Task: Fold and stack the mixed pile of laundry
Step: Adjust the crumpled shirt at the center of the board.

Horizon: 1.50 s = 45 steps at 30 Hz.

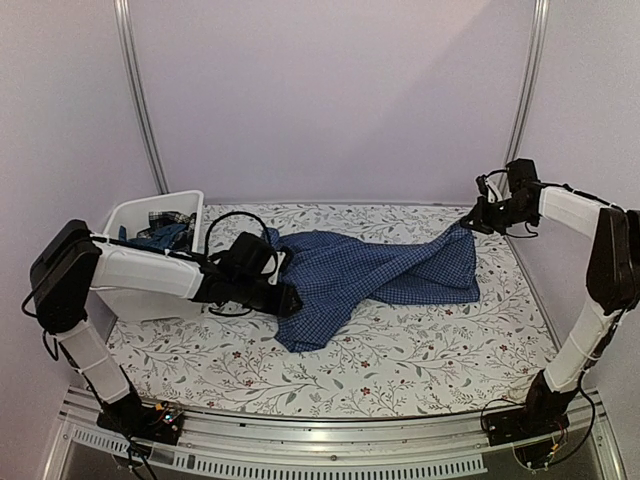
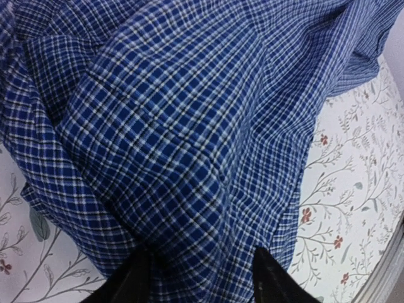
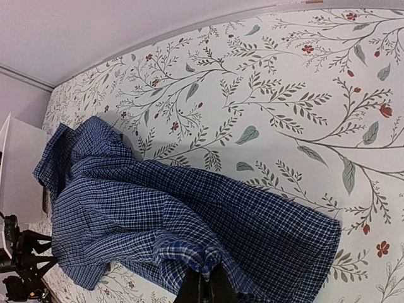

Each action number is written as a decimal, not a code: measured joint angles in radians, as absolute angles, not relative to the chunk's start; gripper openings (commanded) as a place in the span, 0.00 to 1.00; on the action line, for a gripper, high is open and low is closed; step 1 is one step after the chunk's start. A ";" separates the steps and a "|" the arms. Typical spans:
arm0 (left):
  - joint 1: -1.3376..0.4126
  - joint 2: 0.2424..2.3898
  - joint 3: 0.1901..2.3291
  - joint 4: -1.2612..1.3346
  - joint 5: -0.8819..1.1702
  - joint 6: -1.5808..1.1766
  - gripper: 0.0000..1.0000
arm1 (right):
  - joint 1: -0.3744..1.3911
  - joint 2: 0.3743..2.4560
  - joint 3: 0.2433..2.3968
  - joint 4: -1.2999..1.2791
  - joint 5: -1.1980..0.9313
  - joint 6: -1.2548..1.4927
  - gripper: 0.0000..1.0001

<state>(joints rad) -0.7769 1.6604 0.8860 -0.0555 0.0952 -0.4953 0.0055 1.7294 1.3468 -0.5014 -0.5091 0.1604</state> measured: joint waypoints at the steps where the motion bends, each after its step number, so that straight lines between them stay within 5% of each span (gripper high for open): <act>1: -0.775 1.684 0.907 -0.076 0.088 -0.503 0.09 | 0.006 1.723 1.347 -0.504 -0.509 0.161 0.00; 2: -0.774 1.699 0.923 -0.095 0.081 -0.506 0.00 | 0.006 1.718 1.347 -0.506 -0.509 0.160 0.00; 17: -0.627 1.347 0.994 -0.217 0.079 -0.471 0.00 | 0.006 1.423 1.267 -0.565 -0.540 0.149 0.00; 29: -0.377 2.072 1.720 -0.347 0.125 -0.373 0.00 | 0.006 1.613 1.374 -0.469 -0.593 0.158 0.00; 38: -0.280 2.233 1.777 -0.436 0.196 -0.443 0.63 | 0.042 1.721 1.359 -0.444 -0.623 0.162 0.00; 45: -0.397 1.782 1.407 -0.422 0.201 -0.437 0.78 | 0.042 1.723 1.336 -0.440 -0.619 0.153 0.00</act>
<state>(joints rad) -0.3969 1.7824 1.4067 -0.4217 0.2012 -0.4366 0.0422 1.7226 1.3361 -0.4404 -0.6186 0.1528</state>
